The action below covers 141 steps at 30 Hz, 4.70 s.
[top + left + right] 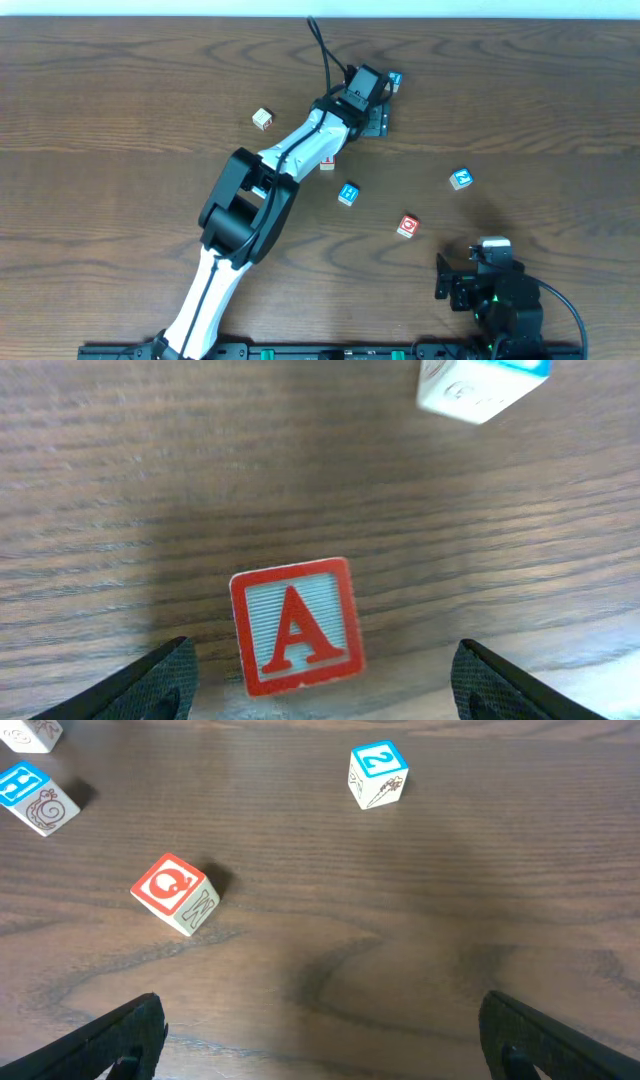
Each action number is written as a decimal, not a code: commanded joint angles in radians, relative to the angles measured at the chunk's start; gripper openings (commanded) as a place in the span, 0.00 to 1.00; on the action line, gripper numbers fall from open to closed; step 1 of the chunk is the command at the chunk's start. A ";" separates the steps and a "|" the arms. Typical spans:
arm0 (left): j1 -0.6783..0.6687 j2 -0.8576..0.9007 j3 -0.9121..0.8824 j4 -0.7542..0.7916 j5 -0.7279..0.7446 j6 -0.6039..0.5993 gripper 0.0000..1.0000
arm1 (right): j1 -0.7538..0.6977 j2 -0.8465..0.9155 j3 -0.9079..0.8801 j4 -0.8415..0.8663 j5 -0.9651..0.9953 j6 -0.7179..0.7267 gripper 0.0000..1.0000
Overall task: Spell out Ai2
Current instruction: 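Move the left gripper to the red A block and grasp it, then lift the A block and carry it toward the I block, then place the A block left of the I block and release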
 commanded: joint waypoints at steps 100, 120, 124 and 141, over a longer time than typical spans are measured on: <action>0.146 -0.730 -0.610 -0.081 -0.134 0.058 0.06 | -0.008 -0.006 -0.012 -0.003 -0.003 -0.008 0.99; 0.053 -0.519 -0.610 -0.161 -0.032 -0.040 0.06 | -0.008 -0.006 -0.012 -0.003 -0.003 -0.008 0.99; 0.053 -0.496 -0.610 -0.140 -0.032 -0.040 0.06 | -0.008 -0.006 -0.012 -0.003 -0.003 -0.008 0.99; 0.054 -0.438 -0.610 -0.058 -0.052 -0.040 0.06 | -0.008 -0.006 -0.012 -0.003 -0.003 -0.008 0.99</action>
